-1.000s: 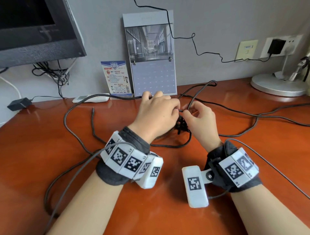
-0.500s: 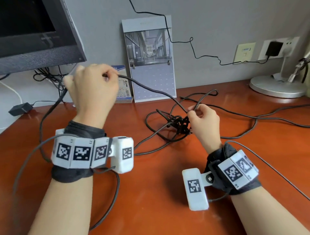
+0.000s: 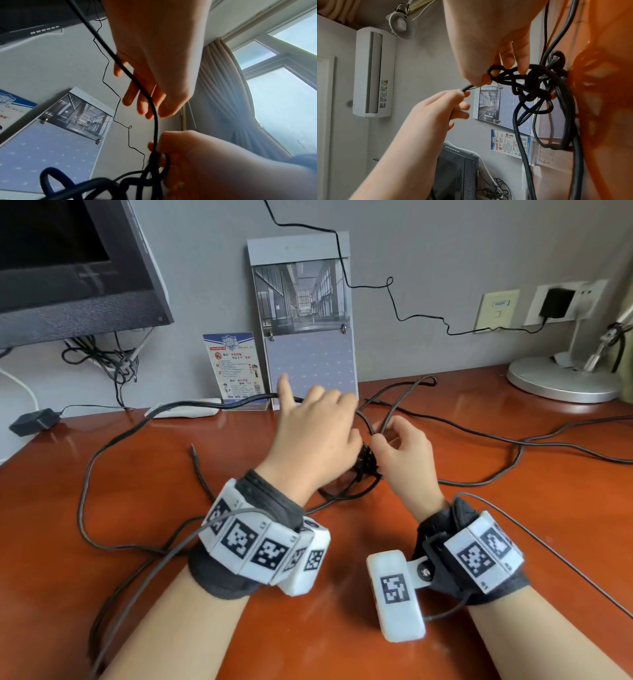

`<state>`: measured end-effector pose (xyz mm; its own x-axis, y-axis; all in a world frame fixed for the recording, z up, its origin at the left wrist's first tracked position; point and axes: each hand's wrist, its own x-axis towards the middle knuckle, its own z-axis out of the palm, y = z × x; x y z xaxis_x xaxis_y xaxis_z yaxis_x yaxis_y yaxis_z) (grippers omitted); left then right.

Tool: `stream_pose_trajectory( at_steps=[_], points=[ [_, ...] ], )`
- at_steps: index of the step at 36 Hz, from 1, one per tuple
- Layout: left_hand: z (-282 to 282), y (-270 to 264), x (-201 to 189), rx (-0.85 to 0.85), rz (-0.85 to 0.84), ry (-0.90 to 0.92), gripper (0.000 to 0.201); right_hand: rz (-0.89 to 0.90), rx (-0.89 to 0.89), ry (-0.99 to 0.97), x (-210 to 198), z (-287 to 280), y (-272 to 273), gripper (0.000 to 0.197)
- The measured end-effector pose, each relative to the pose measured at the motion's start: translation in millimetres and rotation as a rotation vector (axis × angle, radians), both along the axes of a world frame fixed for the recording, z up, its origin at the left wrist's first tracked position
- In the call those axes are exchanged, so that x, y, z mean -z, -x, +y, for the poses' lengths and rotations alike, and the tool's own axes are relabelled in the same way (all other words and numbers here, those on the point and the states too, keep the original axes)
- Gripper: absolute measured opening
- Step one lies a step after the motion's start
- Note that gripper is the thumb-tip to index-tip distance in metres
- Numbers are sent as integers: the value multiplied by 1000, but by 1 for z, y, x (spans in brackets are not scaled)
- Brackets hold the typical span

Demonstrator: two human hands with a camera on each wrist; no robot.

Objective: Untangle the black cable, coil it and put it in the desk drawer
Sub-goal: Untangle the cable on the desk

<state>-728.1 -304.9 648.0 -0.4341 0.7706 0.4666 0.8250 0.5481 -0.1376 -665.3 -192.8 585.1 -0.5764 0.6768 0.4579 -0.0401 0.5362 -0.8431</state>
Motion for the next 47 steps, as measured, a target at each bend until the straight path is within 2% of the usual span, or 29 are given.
stream_pose_trajectory(
  at_steps=[4, 16, 25, 29, 32, 35, 37, 40, 43, 47],
  points=[
    [3, 4, 4, 128, 126, -175, 26, 0, -7, -15, 1, 1, 1, 8],
    [-18, 12, -24, 109, 196, -643, 21, -1, -5, -45, 1, 1, 1, 22],
    [-38, 27, -40, -31, 106, -814, 21, -27, 25, -118, -2, -2, 2, 24],
    [-59, 43, -51, -118, 78, -929, 33, -47, 66, -96, -2, 5, 1, 36],
    [-80, 66, -59, -215, 40, -1031, 37, -24, 69, -93, -2, 8, -1, 33],
    [-93, 77, -58, -314, 2, -956, 38, -26, 54, -97, -3, 5, -2, 25],
    [-94, 75, -55, -396, -11, -801, 33, -13, 44, -85, -3, 4, -1, 25],
    [-89, 70, -47, -500, -76, -535, 27, 7, 25, -42, -3, 3, 0, 36],
    [-75, 66, -38, -447, -117, -370, 29, 12, -15, -14, -4, 1, -2, 35],
    [-44, 44, -27, -221, -134, -219, 36, -4, -96, -14, -3, -3, -2, 18]
  ],
)
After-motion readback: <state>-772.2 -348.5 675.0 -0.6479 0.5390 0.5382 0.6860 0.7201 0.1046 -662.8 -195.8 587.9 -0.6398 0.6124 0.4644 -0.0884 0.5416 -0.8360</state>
